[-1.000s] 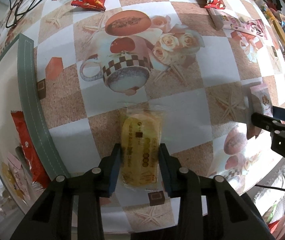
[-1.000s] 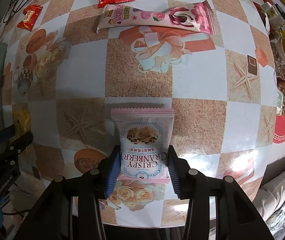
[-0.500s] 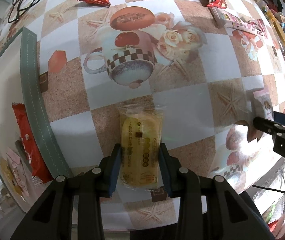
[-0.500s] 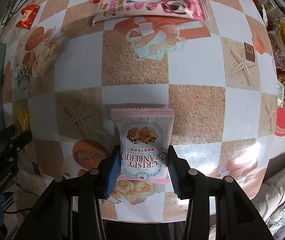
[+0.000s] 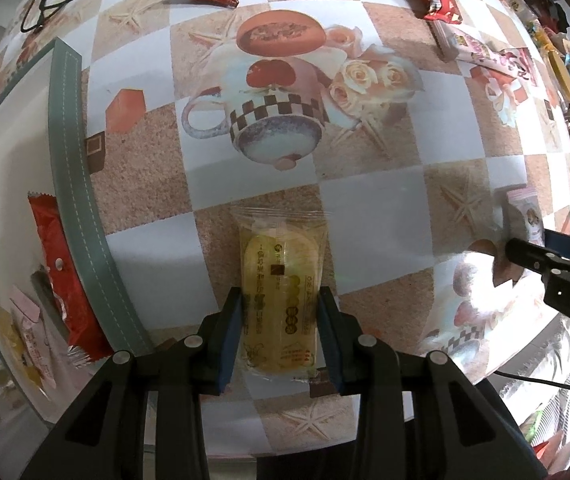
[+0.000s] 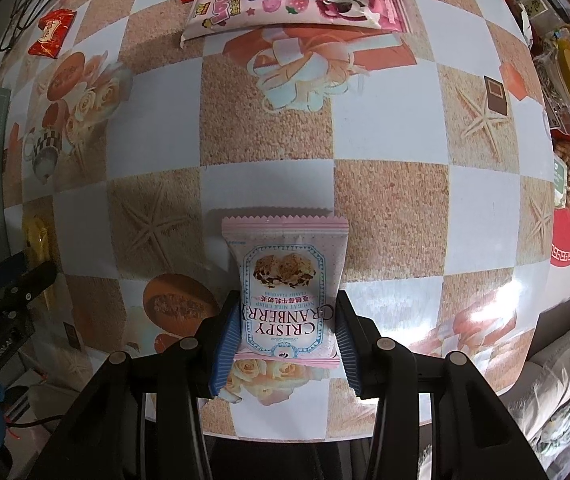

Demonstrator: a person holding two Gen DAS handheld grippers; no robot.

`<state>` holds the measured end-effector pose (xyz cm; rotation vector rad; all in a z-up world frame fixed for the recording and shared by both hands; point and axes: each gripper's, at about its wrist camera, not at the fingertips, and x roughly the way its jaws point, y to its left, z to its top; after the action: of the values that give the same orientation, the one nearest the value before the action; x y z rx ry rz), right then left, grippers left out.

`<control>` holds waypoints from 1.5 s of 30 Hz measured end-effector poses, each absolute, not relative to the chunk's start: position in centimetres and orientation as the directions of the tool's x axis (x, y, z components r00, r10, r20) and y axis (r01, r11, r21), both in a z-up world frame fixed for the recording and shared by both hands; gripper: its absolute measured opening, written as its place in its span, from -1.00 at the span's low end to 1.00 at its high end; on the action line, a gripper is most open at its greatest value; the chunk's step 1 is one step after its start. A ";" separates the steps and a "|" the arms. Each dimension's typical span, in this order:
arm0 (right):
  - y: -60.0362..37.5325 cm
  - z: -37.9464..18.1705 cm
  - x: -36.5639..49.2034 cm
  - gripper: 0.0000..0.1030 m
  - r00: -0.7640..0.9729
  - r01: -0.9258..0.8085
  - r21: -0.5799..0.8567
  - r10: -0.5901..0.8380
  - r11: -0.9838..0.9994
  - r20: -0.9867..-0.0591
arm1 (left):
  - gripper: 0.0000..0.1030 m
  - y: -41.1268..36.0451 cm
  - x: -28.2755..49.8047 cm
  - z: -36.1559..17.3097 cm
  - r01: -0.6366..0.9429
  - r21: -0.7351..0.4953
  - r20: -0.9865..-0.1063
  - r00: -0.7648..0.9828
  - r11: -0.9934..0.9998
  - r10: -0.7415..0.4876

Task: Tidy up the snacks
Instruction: 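Lift both held packets and carry them over the white tray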

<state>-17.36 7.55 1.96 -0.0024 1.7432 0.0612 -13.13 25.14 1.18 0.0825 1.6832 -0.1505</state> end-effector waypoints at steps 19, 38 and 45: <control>9.2 3.9 -16.0 -0.10 -0.143 -0.059 0.051 0.042 0.997 -0.989 | -0.24 29.6 -13.4 6.1 0.097 -0.115 -0.993 -0.034 0.989 -0.112; 9.3 1.1 -14.9 -0.01 -0.185 -0.055 0.015 0.005 0.998 -0.983 | -0.23 31.9 -15.1 10.0 0.113 -0.117 -0.993 0.012 0.987 -0.120; 10.6 2.5 -14.6 -0.14 -0.173 -0.089 0.029 0.014 0.996 -0.985 | -0.23 32.4 -15.2 10.7 0.080 -0.095 -0.995 0.030 0.992 -0.098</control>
<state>-14.63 10.62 2.53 -0.0561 1.7428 0.0908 -15.18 32.41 10.74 -0.0141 1.5344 -0.1375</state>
